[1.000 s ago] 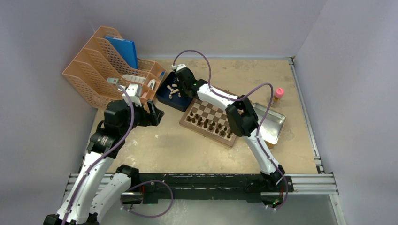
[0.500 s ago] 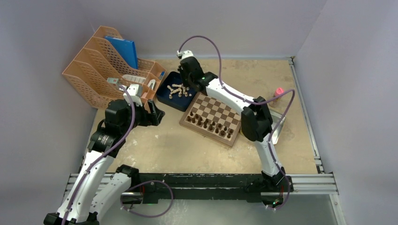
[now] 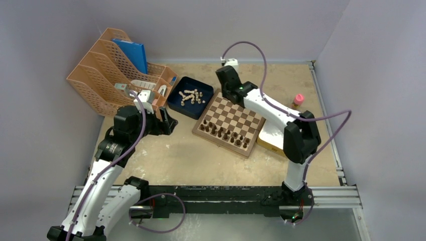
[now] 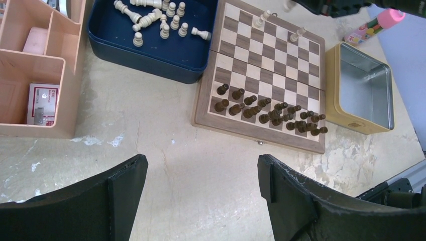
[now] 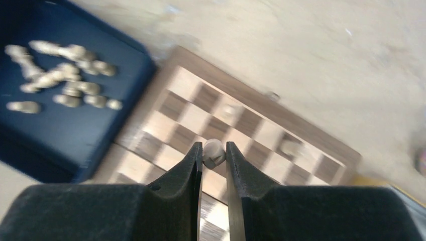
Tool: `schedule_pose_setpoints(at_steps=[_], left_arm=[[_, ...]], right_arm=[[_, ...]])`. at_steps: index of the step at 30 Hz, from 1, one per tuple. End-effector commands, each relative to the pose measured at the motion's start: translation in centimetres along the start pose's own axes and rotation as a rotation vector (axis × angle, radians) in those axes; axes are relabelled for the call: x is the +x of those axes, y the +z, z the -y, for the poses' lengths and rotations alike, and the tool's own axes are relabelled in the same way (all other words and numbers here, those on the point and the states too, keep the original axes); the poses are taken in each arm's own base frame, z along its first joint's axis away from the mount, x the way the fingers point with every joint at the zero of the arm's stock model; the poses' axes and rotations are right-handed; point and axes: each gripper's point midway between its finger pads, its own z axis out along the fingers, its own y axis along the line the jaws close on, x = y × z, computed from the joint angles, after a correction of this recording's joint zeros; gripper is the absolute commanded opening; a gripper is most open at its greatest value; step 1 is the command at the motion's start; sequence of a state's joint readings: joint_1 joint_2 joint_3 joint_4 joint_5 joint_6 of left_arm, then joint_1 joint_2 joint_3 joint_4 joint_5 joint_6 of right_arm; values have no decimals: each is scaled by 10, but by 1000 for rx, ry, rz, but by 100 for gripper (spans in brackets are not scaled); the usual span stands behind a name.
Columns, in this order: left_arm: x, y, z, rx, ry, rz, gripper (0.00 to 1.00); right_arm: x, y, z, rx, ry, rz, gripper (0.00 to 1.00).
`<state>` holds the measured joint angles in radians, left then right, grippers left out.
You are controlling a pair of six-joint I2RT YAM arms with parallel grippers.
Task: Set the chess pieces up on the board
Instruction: Place the chess piece on the chessboard.
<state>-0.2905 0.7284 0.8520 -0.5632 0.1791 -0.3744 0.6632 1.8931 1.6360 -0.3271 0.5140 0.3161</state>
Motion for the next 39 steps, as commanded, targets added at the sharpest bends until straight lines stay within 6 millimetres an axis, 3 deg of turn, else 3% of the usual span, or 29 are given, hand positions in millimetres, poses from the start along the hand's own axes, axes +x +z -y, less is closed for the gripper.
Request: schedule_pose_setpoints(at_steps=[1,8,12,27,39], left_arm=[[-6,-2,7,35,15,39,81],[-6,-1,10,56,23,27,81],[-7,-4,11,59,24,43,81],[-6,-2,11,54,25,32,81],[-6,-2,11,53,25,33,81]], right_arm=[[11,-14,68,143,111,0,20],[41,-23,133,259,200,-11,20],[54,-17,155,281,250,-6,20],[89,23,144,223,296,-49,21],[104,39,144,217,304,-74,21]])
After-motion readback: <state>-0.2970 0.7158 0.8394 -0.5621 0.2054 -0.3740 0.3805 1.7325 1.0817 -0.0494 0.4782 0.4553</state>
